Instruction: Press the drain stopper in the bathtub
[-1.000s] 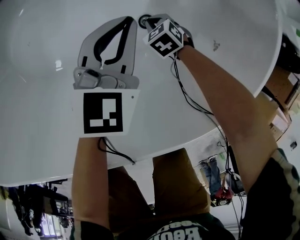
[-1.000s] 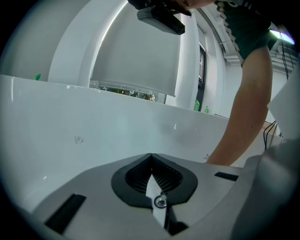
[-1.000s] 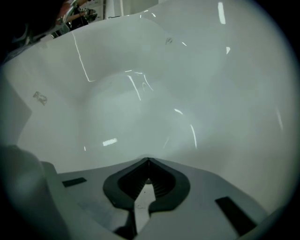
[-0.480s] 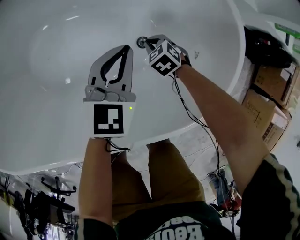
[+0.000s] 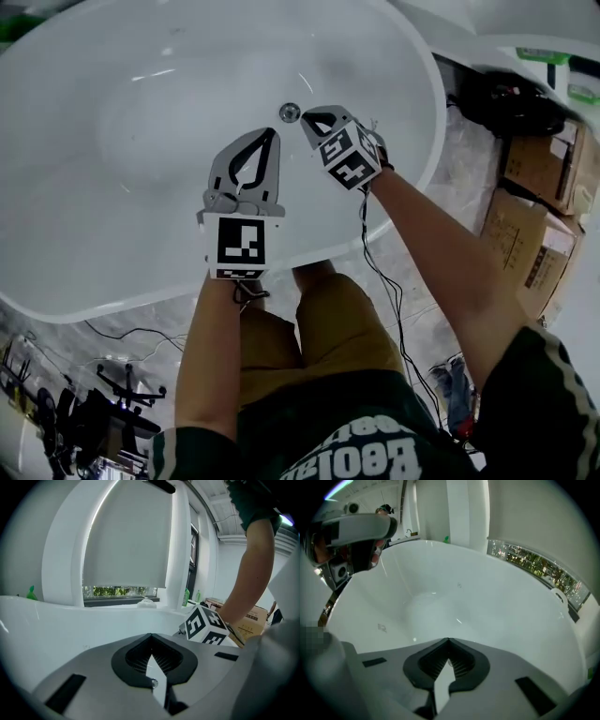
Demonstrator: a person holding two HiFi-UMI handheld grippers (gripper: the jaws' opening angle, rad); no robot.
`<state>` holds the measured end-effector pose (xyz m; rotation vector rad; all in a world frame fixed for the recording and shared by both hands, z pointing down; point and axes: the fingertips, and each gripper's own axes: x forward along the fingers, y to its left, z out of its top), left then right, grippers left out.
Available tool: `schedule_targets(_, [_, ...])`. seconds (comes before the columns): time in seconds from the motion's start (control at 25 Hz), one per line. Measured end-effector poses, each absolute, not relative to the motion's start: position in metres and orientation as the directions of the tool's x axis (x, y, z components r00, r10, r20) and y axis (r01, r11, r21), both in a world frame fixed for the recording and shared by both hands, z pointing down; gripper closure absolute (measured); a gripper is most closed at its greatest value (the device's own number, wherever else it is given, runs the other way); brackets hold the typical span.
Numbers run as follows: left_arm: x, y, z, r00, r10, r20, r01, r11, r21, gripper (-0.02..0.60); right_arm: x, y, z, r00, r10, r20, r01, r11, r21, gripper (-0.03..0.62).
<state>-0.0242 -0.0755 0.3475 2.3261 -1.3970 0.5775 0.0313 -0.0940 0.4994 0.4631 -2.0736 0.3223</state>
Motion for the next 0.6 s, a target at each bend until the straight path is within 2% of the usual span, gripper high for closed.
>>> schedule_targets(0.2, [-0.008,-0.064,0.301,0.450,-0.734,0.509,-0.880,-0.462,0.112,0.577,0.034,-0.079,0.427,-0.550,-0.214,0.807,-0.411,0.911,-0.039,0.583])
schedule_targets(0.6, [0.021,-0.073,0.192,0.465,-0.773,0.433,-0.875,-0.474,0.093,0.577,0.057,-0.073,0.297,-0.613,-0.312,0.725,-0.434,0.901,0.020,0.585])
